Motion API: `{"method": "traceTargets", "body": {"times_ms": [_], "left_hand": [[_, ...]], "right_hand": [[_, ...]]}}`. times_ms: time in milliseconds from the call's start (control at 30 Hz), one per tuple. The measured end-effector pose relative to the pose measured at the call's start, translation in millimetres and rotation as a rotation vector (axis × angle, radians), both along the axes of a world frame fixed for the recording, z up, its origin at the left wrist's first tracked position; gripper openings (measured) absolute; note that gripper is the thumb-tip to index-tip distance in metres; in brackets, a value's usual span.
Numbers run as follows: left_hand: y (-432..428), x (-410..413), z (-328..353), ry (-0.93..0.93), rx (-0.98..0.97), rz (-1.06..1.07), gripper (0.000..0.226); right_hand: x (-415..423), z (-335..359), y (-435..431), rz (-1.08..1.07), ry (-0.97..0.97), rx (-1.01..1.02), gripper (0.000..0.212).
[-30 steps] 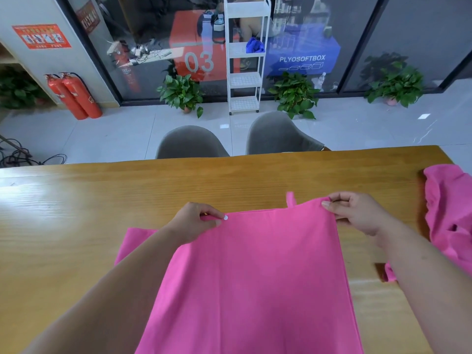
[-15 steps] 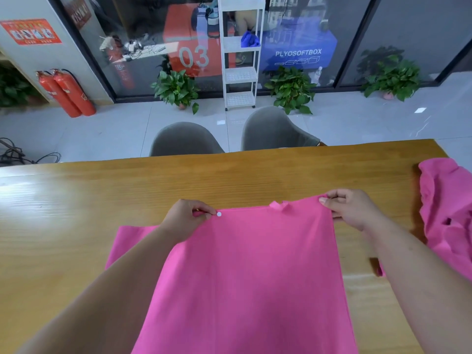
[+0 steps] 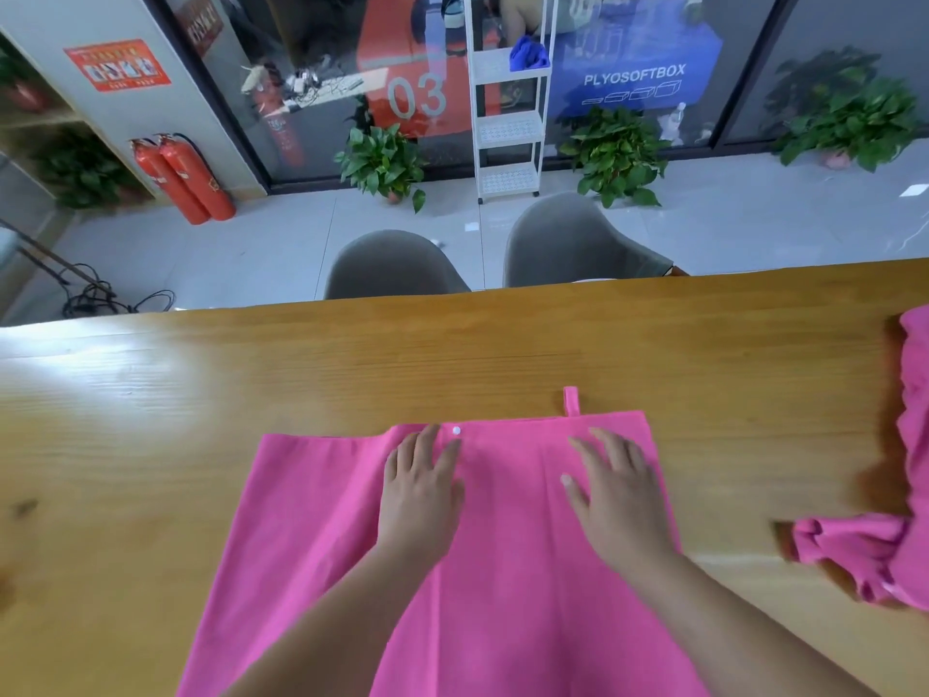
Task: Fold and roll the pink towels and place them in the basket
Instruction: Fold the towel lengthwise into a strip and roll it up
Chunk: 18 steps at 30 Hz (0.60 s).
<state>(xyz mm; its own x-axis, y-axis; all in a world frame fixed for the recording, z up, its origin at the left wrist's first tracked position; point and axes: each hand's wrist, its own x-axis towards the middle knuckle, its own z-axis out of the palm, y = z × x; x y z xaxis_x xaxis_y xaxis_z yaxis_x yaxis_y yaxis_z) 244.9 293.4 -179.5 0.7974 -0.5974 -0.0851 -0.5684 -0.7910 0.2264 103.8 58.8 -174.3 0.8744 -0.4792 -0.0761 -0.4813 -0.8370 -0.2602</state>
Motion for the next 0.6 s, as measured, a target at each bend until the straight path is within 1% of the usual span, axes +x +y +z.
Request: {"method": "traceTargets", "body": {"times_ms": [67, 167, 267, 300, 367, 433, 467, 533, 600], "left_hand": [[18, -18, -14, 0.019, 0.084, -0.023, 0.060], [41, -16, -24, 0.092, 0.181, -0.028, 0.066], [52, -4, -21, 0.107, 0.121, -0.049, 0.067], [55, 0, -18, 0.104, 0.084, -0.047, 0.067], [65, 9, -13, 0.065, -0.001, -0.027, 0.064], [77, 19, -8, 0.042, -0.072, 0.020, 0.060], [84, 26, -6, 0.044, -0.098, 0.054, 0.059], [100, 44, -3, 0.059, -0.117, 0.123, 0.057], [122, 68, -5, 0.077, -0.068, 0.151, 0.057]], "right_hand": [[-14, -17, 19, 0.100, 0.154, -0.030, 0.064], [-20, -27, 22, 0.086, 0.239, -0.087, 0.067], [-2, -17, 36, -0.019, 0.288, -0.074, 0.069], [7, -12, 44, -0.023, 0.290, -0.062, 0.072], [24, -1, 64, 0.096, 0.281, -0.040, 0.077], [46, 5, 89, 0.261, 0.281, 0.009, 0.072], [57, 8, 100, 0.302, 0.291, 0.043, 0.073], [80, 10, 120, 0.321, 0.318, 0.070, 0.078], [97, 5, 132, 0.295, 0.363, 0.062, 0.080]]}}
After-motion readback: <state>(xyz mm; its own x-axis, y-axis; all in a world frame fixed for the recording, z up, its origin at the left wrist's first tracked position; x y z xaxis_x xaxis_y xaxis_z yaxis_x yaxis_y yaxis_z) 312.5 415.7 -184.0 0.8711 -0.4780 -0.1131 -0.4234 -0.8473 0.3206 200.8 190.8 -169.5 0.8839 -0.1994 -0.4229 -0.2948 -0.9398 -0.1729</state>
